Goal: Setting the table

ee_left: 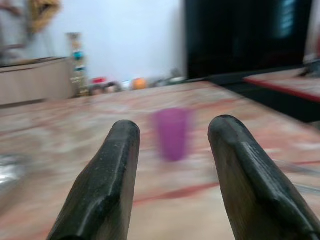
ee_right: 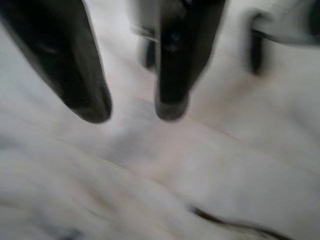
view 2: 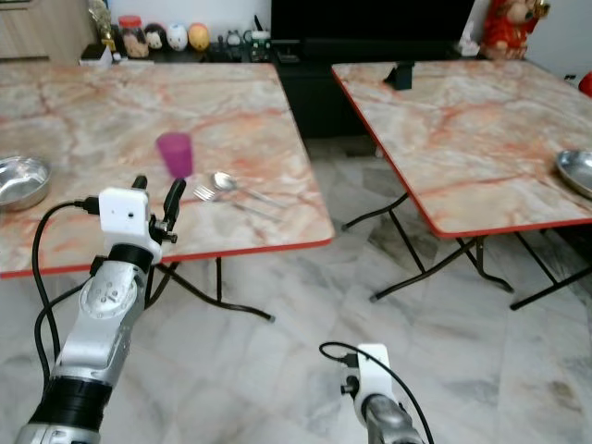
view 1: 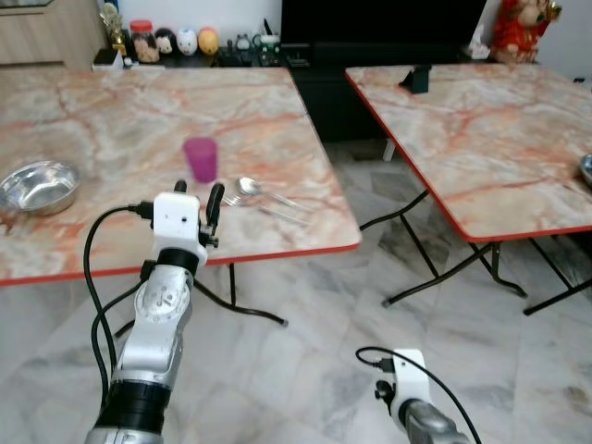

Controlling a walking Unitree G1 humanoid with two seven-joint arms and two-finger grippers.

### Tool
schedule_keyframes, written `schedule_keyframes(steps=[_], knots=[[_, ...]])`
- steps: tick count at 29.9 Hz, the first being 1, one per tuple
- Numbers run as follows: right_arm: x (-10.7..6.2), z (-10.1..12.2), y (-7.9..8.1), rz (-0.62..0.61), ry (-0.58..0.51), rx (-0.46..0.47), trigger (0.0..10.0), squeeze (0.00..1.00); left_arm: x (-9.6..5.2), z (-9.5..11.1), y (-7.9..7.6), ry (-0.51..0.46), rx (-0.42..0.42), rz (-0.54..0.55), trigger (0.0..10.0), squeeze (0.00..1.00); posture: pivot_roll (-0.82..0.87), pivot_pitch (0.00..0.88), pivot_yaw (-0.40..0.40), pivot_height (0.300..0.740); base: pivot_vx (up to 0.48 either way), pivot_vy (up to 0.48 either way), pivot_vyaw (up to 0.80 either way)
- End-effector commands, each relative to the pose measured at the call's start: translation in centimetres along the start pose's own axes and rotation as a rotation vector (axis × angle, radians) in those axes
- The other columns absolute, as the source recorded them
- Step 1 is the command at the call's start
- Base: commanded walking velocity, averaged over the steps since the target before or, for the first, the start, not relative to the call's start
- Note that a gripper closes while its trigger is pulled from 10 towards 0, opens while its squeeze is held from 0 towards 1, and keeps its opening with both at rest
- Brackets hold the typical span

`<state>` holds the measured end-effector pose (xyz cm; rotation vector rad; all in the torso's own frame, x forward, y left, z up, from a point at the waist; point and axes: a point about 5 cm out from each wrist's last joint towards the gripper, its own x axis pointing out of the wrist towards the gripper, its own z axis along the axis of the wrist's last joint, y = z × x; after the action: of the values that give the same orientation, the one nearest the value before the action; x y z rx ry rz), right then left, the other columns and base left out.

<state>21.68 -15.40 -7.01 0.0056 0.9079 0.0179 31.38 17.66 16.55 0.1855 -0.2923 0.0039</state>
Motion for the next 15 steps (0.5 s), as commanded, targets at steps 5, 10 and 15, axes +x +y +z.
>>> schedule_keyframes(steps=[5,10,15], knots=[[-0.01,0.19,-0.48,-0.006,-0.005,-0.007,10.0,0.0,0.34,0.46,-0.58,-0.02,-0.002,-0.006,10.0,0.0,0.04,0.0,-0.077,0.74,0.0,0.374,0.0],[0.01,0.28,-0.4,0.0,-0.008,-0.014,10.0,0.0,0.4,0.45,-0.51,-0.022,0.002,-0.005,10.0,0.0,0.04,0.0,-0.078,0.74,0.0,0.378,0.0],[0.0,0.25,-0.42,0.005,-0.005,-0.025,10.0,0.0,0.37,0.46,-0.62,-0.025,0.003,-0.007,10.0,0.0,0.05,0.0,-0.08,0.74,0.0,0.379,0.0]])
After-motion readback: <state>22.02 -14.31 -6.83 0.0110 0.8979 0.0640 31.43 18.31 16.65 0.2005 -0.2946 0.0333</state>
